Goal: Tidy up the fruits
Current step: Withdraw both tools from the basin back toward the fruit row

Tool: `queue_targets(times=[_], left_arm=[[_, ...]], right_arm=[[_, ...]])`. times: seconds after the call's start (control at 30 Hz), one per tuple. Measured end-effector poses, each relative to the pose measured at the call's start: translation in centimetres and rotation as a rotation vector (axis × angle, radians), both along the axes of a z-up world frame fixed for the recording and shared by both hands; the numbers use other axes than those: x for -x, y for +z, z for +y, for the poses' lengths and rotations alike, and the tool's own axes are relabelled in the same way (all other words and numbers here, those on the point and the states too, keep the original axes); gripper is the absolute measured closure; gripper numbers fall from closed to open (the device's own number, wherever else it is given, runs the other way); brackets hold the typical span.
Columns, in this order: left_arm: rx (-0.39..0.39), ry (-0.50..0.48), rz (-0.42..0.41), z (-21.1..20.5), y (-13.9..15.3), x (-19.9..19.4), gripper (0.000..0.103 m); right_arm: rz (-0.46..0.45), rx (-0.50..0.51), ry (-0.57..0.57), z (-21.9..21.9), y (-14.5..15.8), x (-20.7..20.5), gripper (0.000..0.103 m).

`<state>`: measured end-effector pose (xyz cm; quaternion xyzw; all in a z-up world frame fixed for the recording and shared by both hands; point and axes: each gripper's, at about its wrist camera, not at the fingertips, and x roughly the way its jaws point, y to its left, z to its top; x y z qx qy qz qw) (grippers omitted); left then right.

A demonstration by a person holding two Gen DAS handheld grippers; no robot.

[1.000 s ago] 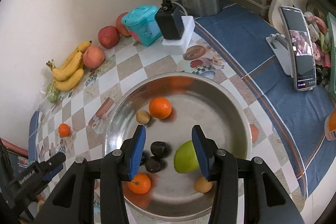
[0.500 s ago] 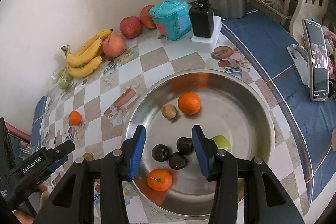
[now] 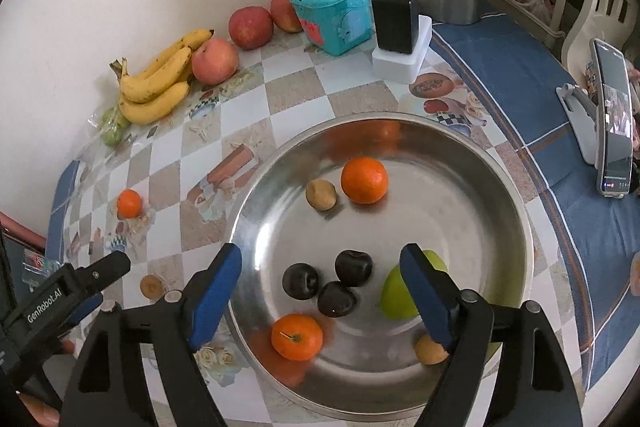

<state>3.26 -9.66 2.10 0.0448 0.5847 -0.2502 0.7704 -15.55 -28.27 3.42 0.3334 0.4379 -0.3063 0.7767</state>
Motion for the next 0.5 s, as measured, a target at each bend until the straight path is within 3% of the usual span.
queue_targets(times=[0.17,0.27,0.5], left_arm=[[-0.015,0.002,0.008,-0.06,-0.47,-0.03,0.000],[-0.012,-0.002,0.011,-0.13,-0.48,-0.01,0.000],[-0.030,-0.015,-0.006,-0.23,-0.37,0.10,0.000]], right_arm=[[0.013,0.020,0.012,0.17,-0.15,-0.18,0.020],[0.028,0.048,0.017,0.34,-0.15,-0.30,0.006],[0.034,0.062,0.026,0.41,-0.25,-0.48,0.006]])
